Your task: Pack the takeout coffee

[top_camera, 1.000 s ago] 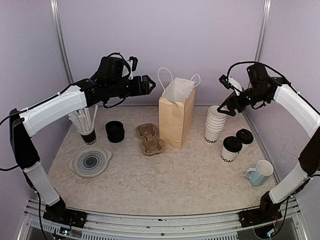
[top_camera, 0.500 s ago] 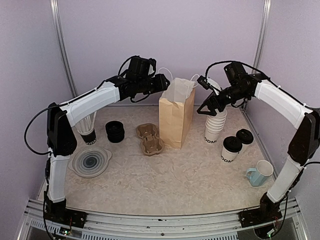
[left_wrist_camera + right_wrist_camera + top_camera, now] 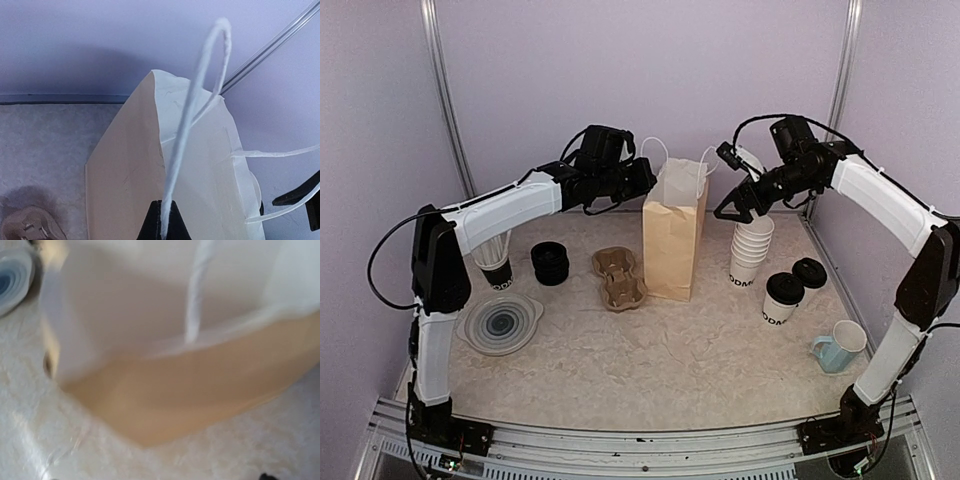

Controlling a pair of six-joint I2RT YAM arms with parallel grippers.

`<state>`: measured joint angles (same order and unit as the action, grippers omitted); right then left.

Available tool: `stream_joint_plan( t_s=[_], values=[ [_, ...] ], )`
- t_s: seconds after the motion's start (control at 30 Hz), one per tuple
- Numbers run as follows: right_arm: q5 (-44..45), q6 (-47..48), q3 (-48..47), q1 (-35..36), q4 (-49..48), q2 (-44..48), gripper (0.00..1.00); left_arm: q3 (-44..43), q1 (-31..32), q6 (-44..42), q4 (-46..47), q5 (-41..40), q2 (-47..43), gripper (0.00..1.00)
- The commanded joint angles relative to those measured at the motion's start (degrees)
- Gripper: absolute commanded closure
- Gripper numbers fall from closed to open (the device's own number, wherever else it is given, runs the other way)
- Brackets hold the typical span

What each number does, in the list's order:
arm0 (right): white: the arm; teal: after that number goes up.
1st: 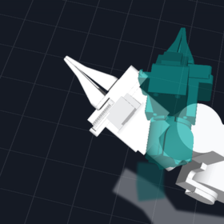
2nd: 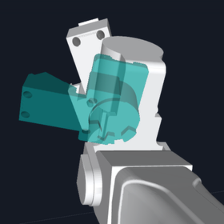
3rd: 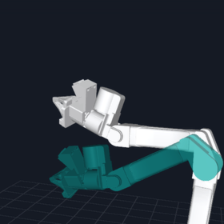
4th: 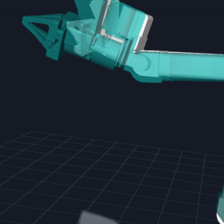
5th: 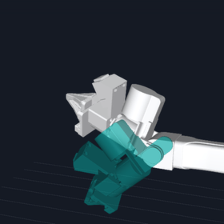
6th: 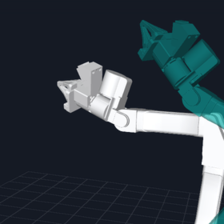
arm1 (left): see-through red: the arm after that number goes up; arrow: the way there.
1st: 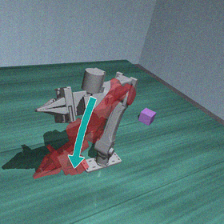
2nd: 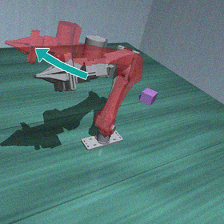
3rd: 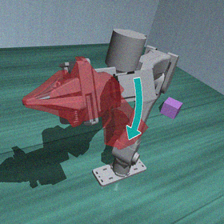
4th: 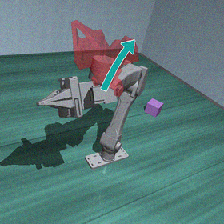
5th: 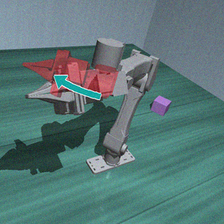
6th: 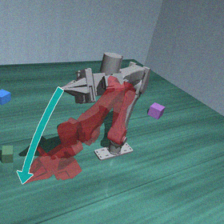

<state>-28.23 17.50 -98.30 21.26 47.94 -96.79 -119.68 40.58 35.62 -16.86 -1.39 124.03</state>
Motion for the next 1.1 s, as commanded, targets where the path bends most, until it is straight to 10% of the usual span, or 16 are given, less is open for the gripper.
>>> stream_joint_plan(
  t_s=[0.0,0.87,1.07],
  values=[
    [0.77,-3.29,-7.42,0.45,0.3,-1.99,0.13,7.85,1.86,7.53,6.27,0.7,-7.91,1.0],
    [0.84,-9.16,-7.19,0.45,0.52,-2.75,0.1,25.78,13.26,20.15,14.22,-17.96,-21.29,1.0],
    [-1.1,-7.53,-5.49,0.64,0.76,-0.85,0.1,26.48,14.0,19.18,13.89,-16.29,-22.39,0.7]
  ],
)
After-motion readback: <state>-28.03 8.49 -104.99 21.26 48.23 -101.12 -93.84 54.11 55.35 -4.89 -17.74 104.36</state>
